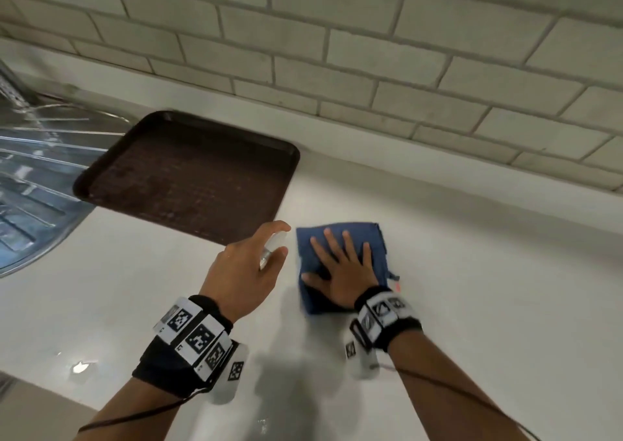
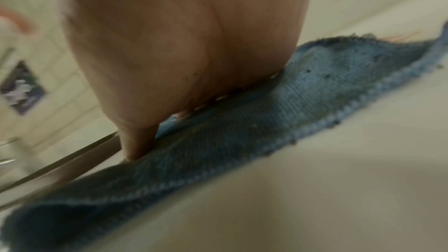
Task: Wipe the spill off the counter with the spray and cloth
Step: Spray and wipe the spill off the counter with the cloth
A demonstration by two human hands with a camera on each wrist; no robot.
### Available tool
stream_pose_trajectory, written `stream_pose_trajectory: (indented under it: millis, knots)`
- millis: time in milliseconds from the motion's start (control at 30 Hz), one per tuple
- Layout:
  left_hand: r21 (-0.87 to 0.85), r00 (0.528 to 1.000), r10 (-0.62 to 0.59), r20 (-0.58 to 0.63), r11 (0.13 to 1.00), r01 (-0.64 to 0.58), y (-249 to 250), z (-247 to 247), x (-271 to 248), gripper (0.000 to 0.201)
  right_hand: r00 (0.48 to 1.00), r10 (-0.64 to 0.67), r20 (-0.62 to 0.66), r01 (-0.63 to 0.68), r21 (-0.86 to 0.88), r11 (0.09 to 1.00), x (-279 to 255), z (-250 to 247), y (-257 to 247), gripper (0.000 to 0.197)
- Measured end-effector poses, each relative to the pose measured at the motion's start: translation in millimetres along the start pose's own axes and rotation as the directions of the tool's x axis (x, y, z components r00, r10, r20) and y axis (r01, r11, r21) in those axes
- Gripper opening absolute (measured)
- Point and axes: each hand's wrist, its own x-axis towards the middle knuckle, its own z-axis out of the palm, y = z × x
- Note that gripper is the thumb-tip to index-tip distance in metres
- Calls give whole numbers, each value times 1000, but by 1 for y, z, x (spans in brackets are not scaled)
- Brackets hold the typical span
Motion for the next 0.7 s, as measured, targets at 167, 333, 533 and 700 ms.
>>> stream_pose_trajectory:
  millis: [167,333,533,700]
  knots:
    - [27,998,-70,-9,997,70,-6,-2,-4,34,994,105,16,-105,14,994,44,-18,3,79]
    - [22,994,-107,-12,994,107,-1,-2,-8,35,999,17,-50,-16,29,999,-35,26,-13,78]
    - [-24,998,-60,28,998,60,40,38,-19,43,986,136,-101,-131,58,990,-170,73,45,80]
    - [-5,993,26,115,1000,-26,98,97,-37,38,895,437,-90,-415,190,890,-251,76,166,88]
